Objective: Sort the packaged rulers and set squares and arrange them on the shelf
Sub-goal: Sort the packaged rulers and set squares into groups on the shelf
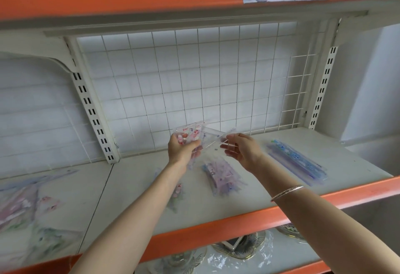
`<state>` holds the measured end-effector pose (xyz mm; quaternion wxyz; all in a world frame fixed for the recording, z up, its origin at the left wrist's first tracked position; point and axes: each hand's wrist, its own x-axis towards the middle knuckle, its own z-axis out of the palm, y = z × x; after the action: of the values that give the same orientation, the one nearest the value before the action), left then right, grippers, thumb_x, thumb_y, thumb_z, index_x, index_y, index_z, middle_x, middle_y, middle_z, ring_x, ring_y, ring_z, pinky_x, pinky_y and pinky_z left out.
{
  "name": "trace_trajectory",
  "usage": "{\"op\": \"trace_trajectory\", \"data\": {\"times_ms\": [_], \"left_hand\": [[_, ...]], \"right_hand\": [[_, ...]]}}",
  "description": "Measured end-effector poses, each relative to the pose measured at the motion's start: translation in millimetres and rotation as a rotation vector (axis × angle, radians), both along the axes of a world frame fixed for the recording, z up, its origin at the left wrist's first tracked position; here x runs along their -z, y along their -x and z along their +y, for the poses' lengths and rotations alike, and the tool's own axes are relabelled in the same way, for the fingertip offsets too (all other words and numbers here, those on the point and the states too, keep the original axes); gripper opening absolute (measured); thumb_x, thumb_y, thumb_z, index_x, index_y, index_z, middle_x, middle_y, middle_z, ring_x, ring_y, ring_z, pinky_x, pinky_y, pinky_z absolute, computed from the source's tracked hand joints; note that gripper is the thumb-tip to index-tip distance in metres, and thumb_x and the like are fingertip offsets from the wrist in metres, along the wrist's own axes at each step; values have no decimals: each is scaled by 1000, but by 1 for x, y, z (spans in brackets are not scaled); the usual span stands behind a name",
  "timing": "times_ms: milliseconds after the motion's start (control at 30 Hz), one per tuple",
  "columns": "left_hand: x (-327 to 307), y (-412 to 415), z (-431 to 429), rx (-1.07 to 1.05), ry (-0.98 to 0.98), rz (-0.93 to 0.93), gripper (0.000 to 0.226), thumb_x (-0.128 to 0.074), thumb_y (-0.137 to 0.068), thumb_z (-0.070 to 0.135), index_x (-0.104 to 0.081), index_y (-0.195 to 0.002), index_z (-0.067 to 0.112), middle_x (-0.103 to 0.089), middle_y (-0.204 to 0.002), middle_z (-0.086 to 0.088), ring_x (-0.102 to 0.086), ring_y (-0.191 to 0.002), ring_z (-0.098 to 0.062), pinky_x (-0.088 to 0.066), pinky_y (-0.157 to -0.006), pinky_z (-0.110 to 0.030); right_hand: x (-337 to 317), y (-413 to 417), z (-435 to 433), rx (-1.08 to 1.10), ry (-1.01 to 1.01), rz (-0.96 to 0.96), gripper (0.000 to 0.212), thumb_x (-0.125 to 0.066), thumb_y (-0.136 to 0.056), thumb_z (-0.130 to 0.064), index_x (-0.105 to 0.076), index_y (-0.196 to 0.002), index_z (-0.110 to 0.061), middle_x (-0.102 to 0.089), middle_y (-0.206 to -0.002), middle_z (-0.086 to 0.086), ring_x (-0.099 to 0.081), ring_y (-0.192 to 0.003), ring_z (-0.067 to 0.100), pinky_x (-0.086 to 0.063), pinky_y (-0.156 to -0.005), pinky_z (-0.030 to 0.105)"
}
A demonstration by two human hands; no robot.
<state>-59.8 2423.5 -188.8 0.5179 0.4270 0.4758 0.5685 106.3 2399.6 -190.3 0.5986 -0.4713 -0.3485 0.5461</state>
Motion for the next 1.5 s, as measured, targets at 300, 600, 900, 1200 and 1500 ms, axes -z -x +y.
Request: {"op": "trace_trajectory", "data": {"times_ms": [300, 600, 900, 1200, 1500], "left_hand": [[-1, 29, -3, 25, 5, 26, 39, -70, -79, -6, -47, -104, 12, -67, -103, -18, -68, -69, -22, -57, -57, -28], [-1, 43, -3, -28, 8, -58, 28, -61, -86, -7, -44, -97, 11, -62, -90, -10, -65, -65, -21, -58, -54, -24], [-1, 53, -4, 101, 47, 11, 38, -56, -88, -11, -43, -111, 16, -63, -105, -13, -62, -66, -24, -53, -54, -24], [3, 42, -5, 149, 130, -34, 42, -56, -88, -12, -43, -113, 19, -67, -91, -6, -66, -65, -21, -55, -54, -24], [1, 56, -1, 95, 159, -104, 46, -59, -85, -11, -46, -119, 15, -67, -95, -10, -67, -64, -21, -53, -48, -21]], "right_hand": [[-3, 33, 0, 49, -24, -48, 14, -56, -86, 5, -57, -75, -1, -66, -80, 17, -65, -69, 24, -51, -66, 25], [-4, 39, 4, 101, 83, -60, 10, -49, -89, 6, -55, -82, 2, -64, -75, 14, -61, -61, 22, -51, -53, 22], [10, 13, 18, 268, 238, -469, 24, -45, -86, 6, -51, -65, -4, -54, -61, 14, -43, -30, 12, -30, -32, 13], [40, 1, 15, 219, 285, -822, 21, -53, -87, -2, -65, -94, 13, -53, -77, 14, -47, -75, 23, -36, -63, 27], [9, 28, 14, 160, 65, -335, 11, -56, -87, 4, -61, -78, 0, -57, -62, 10, -47, -48, 16, -34, -39, 20]]}}
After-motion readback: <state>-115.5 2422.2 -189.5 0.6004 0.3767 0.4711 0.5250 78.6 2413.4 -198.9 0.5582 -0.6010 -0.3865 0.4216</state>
